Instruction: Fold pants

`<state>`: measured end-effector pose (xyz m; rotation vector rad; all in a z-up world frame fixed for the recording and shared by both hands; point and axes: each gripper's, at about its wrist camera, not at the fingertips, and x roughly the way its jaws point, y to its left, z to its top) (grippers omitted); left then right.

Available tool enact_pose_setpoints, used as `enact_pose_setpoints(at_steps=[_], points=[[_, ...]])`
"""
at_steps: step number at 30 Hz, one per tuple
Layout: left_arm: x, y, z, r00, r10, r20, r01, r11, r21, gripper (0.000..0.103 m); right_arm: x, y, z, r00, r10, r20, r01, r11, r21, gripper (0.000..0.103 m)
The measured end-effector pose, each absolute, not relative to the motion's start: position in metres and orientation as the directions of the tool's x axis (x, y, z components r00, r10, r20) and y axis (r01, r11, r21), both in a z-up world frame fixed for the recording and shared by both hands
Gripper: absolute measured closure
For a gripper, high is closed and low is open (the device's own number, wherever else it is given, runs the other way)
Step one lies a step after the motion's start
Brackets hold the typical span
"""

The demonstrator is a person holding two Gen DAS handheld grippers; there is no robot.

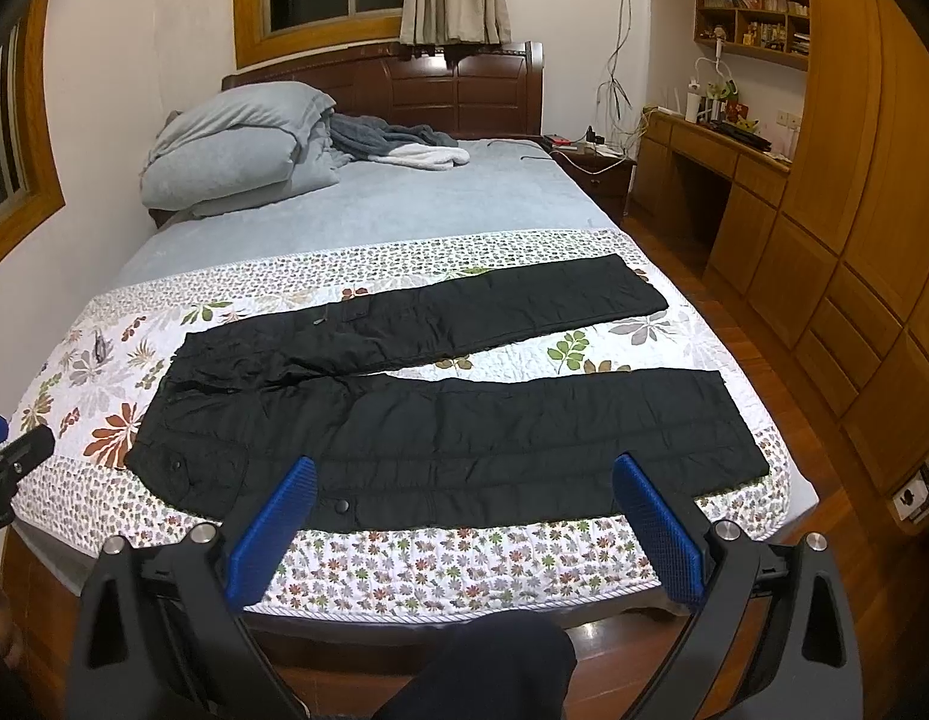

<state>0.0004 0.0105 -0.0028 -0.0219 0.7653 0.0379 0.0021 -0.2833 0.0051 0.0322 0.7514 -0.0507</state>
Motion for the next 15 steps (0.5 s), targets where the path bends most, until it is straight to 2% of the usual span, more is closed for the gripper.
enact_pose_setpoints(at_steps=[15], points=[[0.0009, 0.0129, -0.0044, 0.717, 0.027, -0.697, -0.043, 0.999, -0.006, 0.002, 0.0031, -0.2802, 0.0004, 0.725, -0.039, -0.688, 0.06, 0.998, 0.007, 0.003]])
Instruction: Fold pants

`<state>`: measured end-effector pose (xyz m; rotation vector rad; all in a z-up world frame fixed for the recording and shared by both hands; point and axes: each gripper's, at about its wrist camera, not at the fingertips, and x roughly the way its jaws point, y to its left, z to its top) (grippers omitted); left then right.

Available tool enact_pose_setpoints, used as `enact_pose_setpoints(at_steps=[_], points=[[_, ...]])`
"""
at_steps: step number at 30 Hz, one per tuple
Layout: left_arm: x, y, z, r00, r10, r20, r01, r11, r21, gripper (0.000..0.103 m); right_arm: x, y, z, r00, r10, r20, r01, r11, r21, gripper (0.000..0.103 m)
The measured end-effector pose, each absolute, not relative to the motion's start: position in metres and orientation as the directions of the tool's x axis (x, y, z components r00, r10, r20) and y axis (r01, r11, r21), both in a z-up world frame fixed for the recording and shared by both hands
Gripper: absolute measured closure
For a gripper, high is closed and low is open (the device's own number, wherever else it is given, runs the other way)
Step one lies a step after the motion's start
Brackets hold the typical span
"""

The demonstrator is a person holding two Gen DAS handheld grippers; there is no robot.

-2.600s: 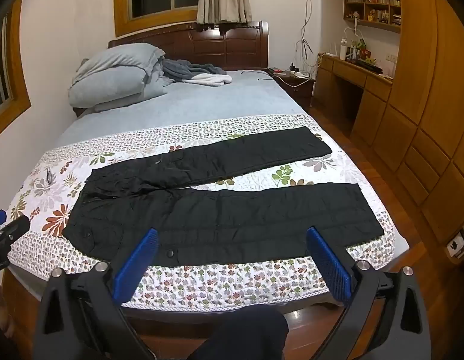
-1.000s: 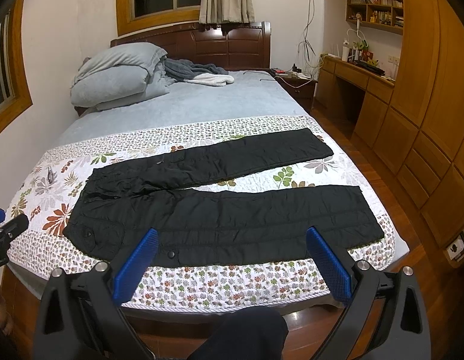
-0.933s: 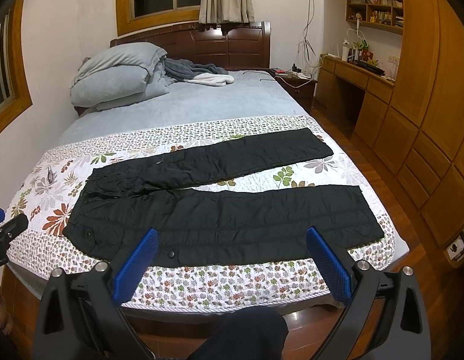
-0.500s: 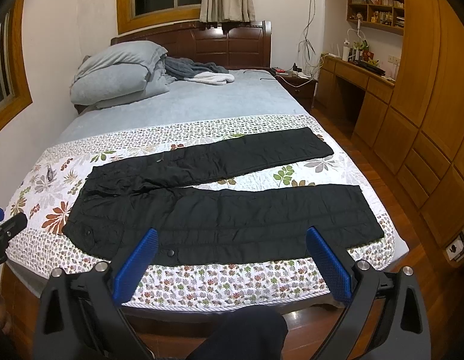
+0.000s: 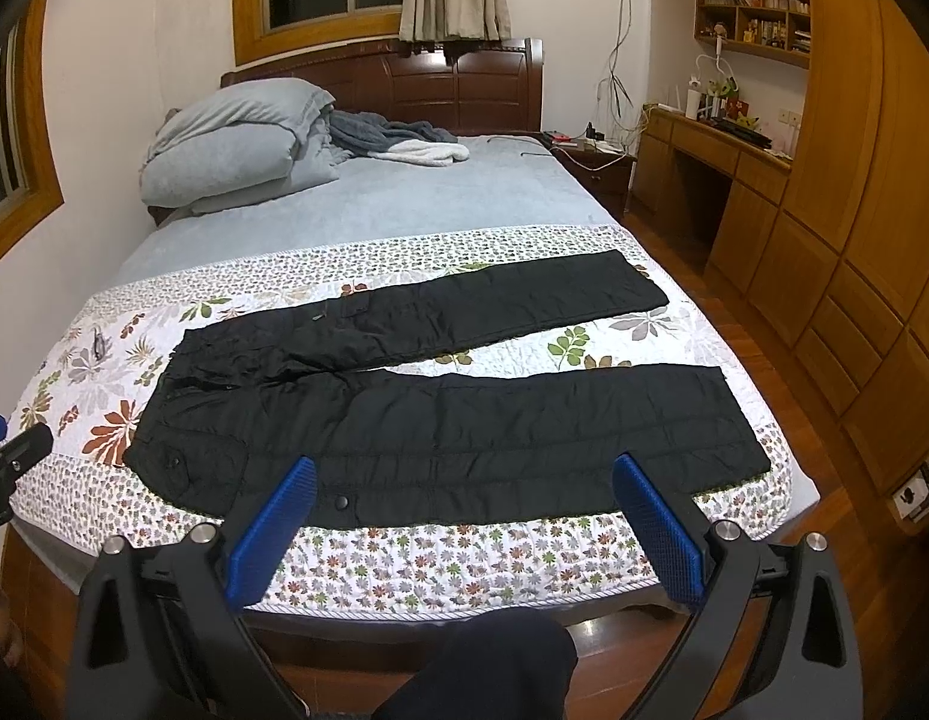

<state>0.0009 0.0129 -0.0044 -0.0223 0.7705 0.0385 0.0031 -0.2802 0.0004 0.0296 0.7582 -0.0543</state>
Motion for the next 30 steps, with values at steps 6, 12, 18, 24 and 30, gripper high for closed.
enact_pose_setpoints(at_steps=[6, 12, 18, 24, 30], points=[[0.0, 0.013, -0.005, 0.717, 0.027, -0.696, -0.043, 0.999, -0.006, 0.002, 0.004, -0.281, 0.0, 0.723, -0.039, -0.689, 0.06, 0.998, 0.007, 0.003], [0.001, 0.014, -0.006, 0.711, 0.018, -0.703, -0.046, 0.999, -0.02, 0.002, 0.004, -0.282, -0.001, 0.724, -0.039, -0.689, 0.061, 0.998, 0.008, 0.003], [0.01, 0.02, -0.023, 0.685, -0.007, -0.728, -0.006, 1.0, -0.016, 0.002, 0.007, -0.286, -0.01, 0.715, -0.036, -0.699, 0.063, 0.998, 0.013, 0.003], [0.037, 0.116, -0.091, 0.619, -0.35, -0.704, 0.037, 0.907, -0.419, 0.002, 0.037, -0.322, -0.062, 0.632, 0.082, -0.771, 0.071, 0.984, 0.163, 0.003], [0.083, 0.213, -0.152, 0.556, -0.359, -0.75, -0.137, 0.85, -0.508, 0.003, 0.052, -0.359, -0.113, 0.579, 0.071, -0.812, 0.154, 0.969, 0.194, 0.003]])
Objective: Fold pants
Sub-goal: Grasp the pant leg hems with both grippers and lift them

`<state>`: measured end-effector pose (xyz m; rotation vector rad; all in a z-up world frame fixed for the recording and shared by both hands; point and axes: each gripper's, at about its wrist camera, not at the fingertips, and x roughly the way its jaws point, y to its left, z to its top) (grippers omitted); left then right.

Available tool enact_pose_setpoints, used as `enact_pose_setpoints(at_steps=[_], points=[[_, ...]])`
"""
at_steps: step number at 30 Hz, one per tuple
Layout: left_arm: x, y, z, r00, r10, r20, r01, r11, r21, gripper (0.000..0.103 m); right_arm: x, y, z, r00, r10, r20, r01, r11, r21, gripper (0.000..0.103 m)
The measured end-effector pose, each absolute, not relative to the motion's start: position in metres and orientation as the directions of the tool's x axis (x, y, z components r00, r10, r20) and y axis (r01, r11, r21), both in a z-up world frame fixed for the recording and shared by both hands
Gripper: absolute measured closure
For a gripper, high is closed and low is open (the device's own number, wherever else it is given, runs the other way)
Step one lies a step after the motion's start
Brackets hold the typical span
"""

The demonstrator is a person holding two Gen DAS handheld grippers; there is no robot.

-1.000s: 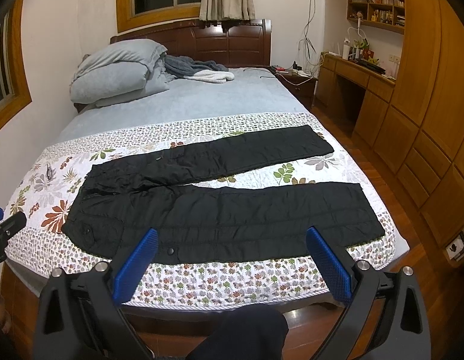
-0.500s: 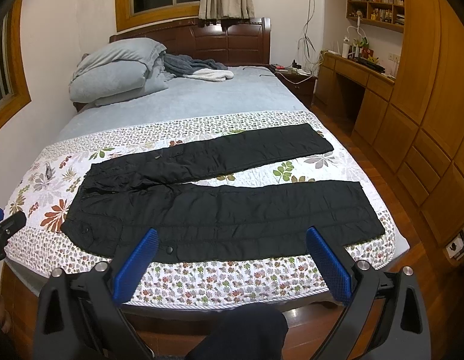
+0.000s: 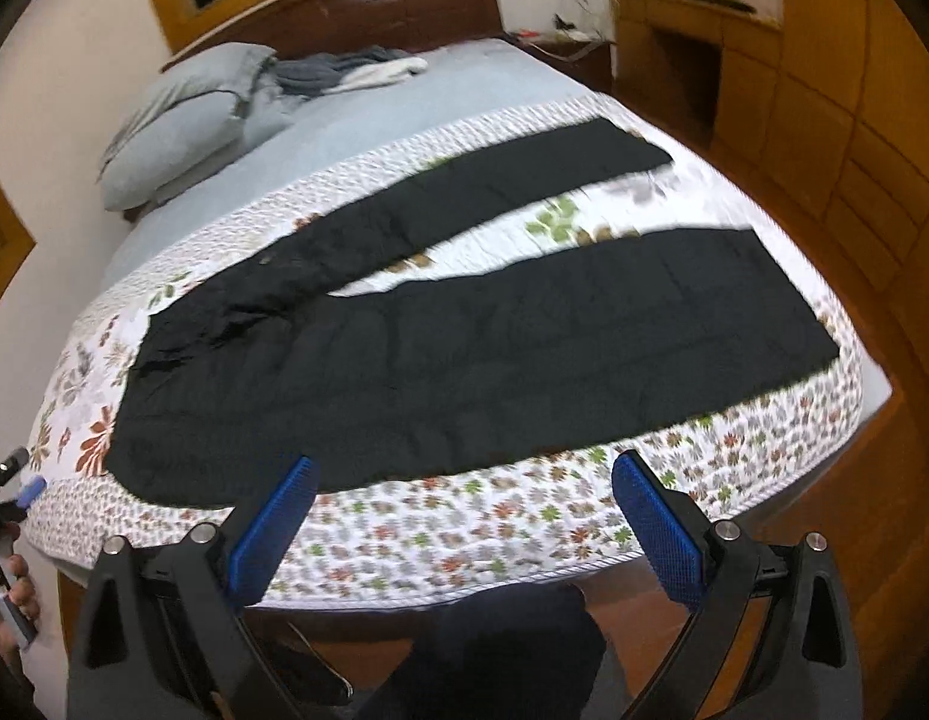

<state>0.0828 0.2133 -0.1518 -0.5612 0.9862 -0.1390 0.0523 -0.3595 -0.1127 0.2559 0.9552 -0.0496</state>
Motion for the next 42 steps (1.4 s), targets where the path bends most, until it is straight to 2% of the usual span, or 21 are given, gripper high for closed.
enact_pose_setpoints(at_steps=[8, 11, 18, 20, 23, 26, 27, 29, 31, 32, 34, 36, 40, 42], points=[[0.139, 0.275, -0.249, 0.466, -0.464, -0.753, -0.333, 0.697, -0.635, 0.003, 0.055, -0.379, -0.14, 0.553, 0.11, -0.826, 0.195, 0.947, 0.257, 0.003], [0.152, 0.283, -0.275, 0.438, -0.469, -0.767, -0.398, 0.663, -0.633, 0.003, 0.053, -0.385, -0.144, 0.554, 0.111, -0.825, 0.198, 0.945, 0.26, 0.003], [0.174, 0.287, -0.286, 0.448, -0.469, -0.761, -0.434, 0.631, -0.644, 0.003, 0.047, -0.405, -0.154, 0.553, 0.108, -0.826, 0.238, 0.93, 0.281, 0.003], [0.182, 0.279, -0.281, 0.452, -0.481, -0.751, -0.403, 0.641, -0.653, 0.003, 0.047, -0.41, -0.158, 0.548, 0.113, -0.829, 0.252, 0.922, 0.293, 0.003], [0.189, 0.273, -0.285, 0.44, -0.458, -0.772, -0.403, 0.668, -0.625, 0.003, 0.045, -0.417, -0.164, 0.546, 0.116, -0.83, 0.272, 0.913, 0.306, 0.003], [0.183, 0.277, -0.285, 0.486, -0.459, -0.743, -0.411, 0.63, -0.659, 0.004, 0.044, -0.422, -0.168, 0.545, 0.105, -0.832, 0.277, 0.914, 0.298, 0.003], [0.182, 0.278, -0.286, 0.495, -0.457, -0.739, -0.414, 0.624, -0.663, 0.009, 0.043, -0.425, -0.168, 0.548, 0.108, -0.83, 0.28, 0.911, 0.303, 0.003], [0.179, 0.278, -0.287, 0.482, -0.426, -0.766, -0.431, 0.646, -0.631, 0.025, 0.042, -0.439, -0.172, 0.559, 0.12, -0.821, 0.301, 0.893, 0.336, 0.003], [0.177, 0.28, -0.289, 0.461, -0.391, -0.796, -0.448, 0.672, -0.59, 0.054, 0.042, -0.461, -0.178, 0.582, 0.158, -0.798, 0.33, 0.851, 0.409, 0.004], [0.177, 0.282, -0.291, 0.453, -0.383, -0.805, -0.459, 0.674, -0.579, 0.056, 0.04, -0.472, -0.18, 0.602, 0.176, -0.779, 0.341, 0.825, 0.45, 0.004], [0.174, 0.288, -0.292, 0.458, -0.394, -0.797, -0.463, 0.659, -0.592, 0.065, 0.039, -0.5, -0.186, 0.649, 0.206, -0.732, 0.37, 0.755, 0.541, 0.018], [0.172, 0.289, -0.292, 0.457, -0.392, -0.798, -0.457, 0.667, -0.589, 0.067, 0.045, -0.526, -0.198, 0.657, 0.266, -0.706, 0.384, 0.687, 0.617, 0.052], [0.172, 0.288, -0.291, 0.453, -0.37, -0.811, -0.451, 0.689, -0.567, 0.07, 0.057, -0.592, -0.228, 0.719, 0.321, -0.617, 0.43, 0.492, 0.757, 0.054], [0.171, 0.287, -0.292, 0.45, -0.37, -0.813, -0.453, 0.69, -0.564, 0.067, 0.058, -0.617, -0.239, 0.74, 0.303, -0.601, 0.465, 0.415, 0.782, 0.054]])
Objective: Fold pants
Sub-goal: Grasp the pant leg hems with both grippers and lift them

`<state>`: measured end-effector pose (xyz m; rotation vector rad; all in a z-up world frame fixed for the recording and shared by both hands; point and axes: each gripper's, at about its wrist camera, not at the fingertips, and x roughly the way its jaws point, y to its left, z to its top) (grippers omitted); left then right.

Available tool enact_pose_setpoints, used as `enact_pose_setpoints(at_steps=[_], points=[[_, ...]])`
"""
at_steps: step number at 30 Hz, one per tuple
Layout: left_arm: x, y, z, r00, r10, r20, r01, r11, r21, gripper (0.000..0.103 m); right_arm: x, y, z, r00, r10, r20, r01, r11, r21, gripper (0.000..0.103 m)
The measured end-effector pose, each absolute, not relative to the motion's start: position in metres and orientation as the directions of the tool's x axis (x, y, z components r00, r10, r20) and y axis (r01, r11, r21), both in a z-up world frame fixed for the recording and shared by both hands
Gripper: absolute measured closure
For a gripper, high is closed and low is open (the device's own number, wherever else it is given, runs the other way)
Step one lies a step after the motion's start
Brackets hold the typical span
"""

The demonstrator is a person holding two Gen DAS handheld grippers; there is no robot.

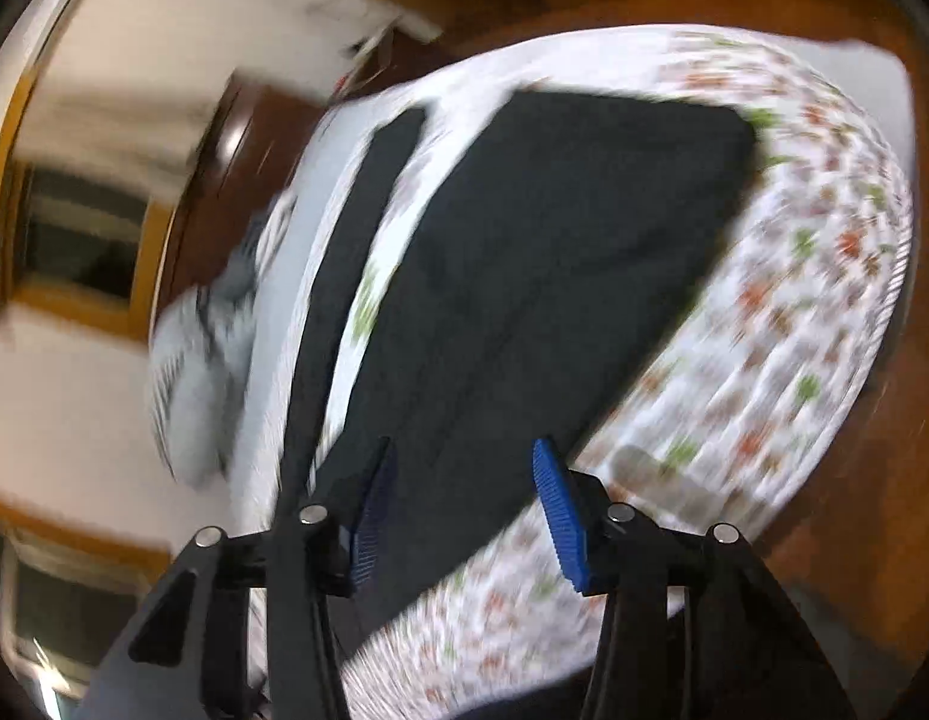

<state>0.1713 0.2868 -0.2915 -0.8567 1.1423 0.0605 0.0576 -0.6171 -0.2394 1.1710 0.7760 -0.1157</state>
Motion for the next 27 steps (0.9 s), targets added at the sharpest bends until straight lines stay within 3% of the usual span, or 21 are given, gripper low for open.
enact_pose_setpoints(at_steps=[2, 8, 10, 11, 16, 21, 23, 24, 25, 26, 27], points=[[0.171, 0.287, -0.293, 0.456, -0.38, -0.805, -0.45, 0.682, -0.577, 0.061, 0.055, -0.649, -0.254, 0.765, 0.258, -0.591, 0.51, 0.318, 0.799, 0.054], [0.177, 0.275, -0.289, 0.485, -0.415, -0.77, -0.416, 0.665, -0.62, 0.023, 0.047, -0.681, -0.271, 0.785, 0.216, -0.581, 0.543, 0.212, 0.813, 0.055], [0.175, 0.27, -0.286, 0.496, -0.415, -0.763, -0.421, 0.653, -0.629, 0.011, 0.042, -0.682, -0.267, 0.783, 0.198, -0.59, 0.551, 0.218, 0.805, 0.04], [0.174, 0.267, -0.285, 0.496, -0.414, -0.763, -0.419, 0.656, -0.628, 0.01, 0.036, -0.684, -0.263, 0.78, 0.171, -0.602, 0.562, 0.233, 0.794, 0.034], [0.176, 0.256, -0.285, 0.485, -0.392, -0.781, -0.391, 0.702, -0.595, 0.004, 0.032, -0.693, -0.267, 0.796, 0.159, -0.583, 0.547, 0.223, 0.807, 0.034], [0.179, 0.257, -0.285, 0.482, -0.379, -0.79, -0.417, 0.694, -0.587, 0.004, 0.057, -0.691, -0.271, 0.809, 0.205, -0.551, 0.505, 0.237, 0.83, 0.039], [0.181, 0.256, -0.285, 0.476, -0.373, -0.796, -0.418, 0.7, -0.578, 0.005, 0.066, -0.688, -0.273, 0.807, 0.219, -0.549, 0.496, 0.254, 0.831, 0.05], [0.181, 0.257, -0.285, 0.478, -0.371, -0.797, -0.421, 0.699, -0.578, 0.008, 0.068, -0.686, -0.274, 0.806, 0.22, -0.55, 0.495, 0.262, 0.829, 0.068], [0.181, 0.257, -0.284, 0.472, -0.352, -0.808, -0.431, 0.708, -0.56, 0.026, 0.066, -0.687, -0.278, 0.797, 0.224, -0.561, 0.503, 0.266, 0.822, 0.076], [0.181, 0.257, -0.285, 0.455, -0.326, -0.828, -0.447, 0.721, -0.53, 0.033, 0.066, -0.686, -0.28, 0.795, 0.228, -0.563, 0.507, 0.261, 0.822, 0.083], [0.18, 0.258, -0.286, 0.444, -0.306, -0.842, -0.46, 0.728, -0.508, 0.048, 0.065, -0.684, -0.28, 0.796, 0.227, -0.561, 0.506, 0.258, 0.823, 0.085]])
